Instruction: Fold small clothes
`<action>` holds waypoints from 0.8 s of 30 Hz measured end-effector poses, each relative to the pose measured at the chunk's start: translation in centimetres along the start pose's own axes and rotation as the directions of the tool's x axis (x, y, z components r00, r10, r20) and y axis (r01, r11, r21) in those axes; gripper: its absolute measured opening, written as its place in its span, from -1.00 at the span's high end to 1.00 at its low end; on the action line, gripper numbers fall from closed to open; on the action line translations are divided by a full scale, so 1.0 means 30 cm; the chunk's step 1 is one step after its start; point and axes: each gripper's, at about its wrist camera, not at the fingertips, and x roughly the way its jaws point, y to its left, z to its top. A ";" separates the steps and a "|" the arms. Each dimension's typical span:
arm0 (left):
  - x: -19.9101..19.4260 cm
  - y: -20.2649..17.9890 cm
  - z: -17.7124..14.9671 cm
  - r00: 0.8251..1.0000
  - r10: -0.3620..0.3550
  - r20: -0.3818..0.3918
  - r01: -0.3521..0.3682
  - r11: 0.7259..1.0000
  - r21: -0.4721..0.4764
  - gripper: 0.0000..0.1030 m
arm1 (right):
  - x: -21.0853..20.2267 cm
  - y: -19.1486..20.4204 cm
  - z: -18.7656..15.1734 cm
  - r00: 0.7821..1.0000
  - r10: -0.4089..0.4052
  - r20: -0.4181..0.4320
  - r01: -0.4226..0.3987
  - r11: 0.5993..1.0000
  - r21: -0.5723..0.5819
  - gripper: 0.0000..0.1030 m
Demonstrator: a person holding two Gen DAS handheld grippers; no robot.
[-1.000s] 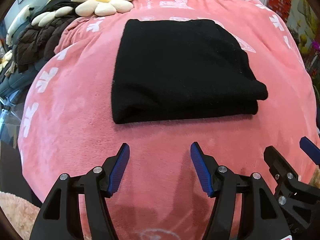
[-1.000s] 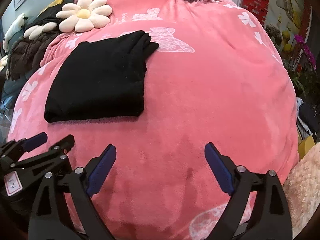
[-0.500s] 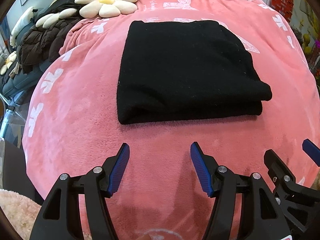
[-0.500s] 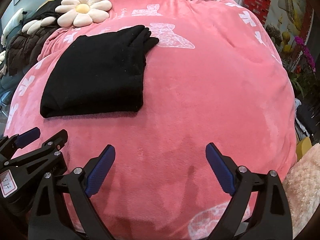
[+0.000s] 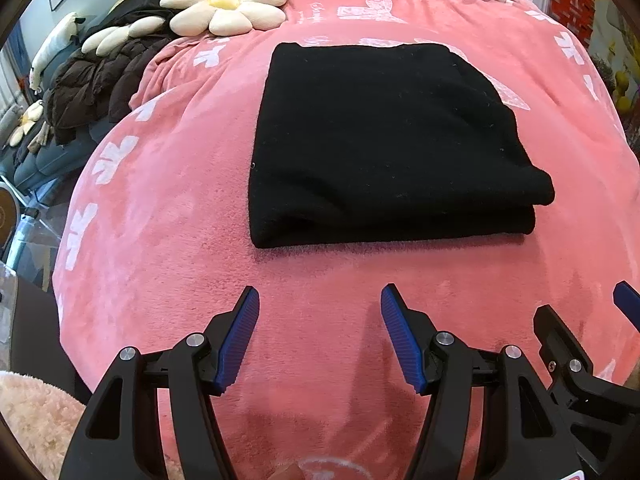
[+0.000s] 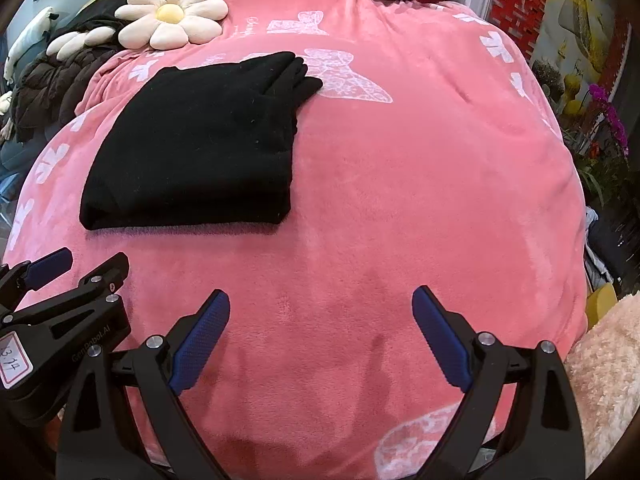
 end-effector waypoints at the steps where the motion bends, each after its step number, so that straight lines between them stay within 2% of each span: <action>1: 0.001 -0.001 0.000 1.000 0.002 -0.001 -0.002 1.000 -0.001 -0.18 | 0.003 0.001 0.000 1.000 0.000 -0.005 0.000 1.000 0.001 -0.77; 24: 0.002 -0.003 -0.007 1.000 0.008 -0.008 -0.008 1.000 -0.009 -0.18 | 0.005 -0.001 -0.004 1.000 -0.008 -0.009 0.008 1.000 -0.003 -0.79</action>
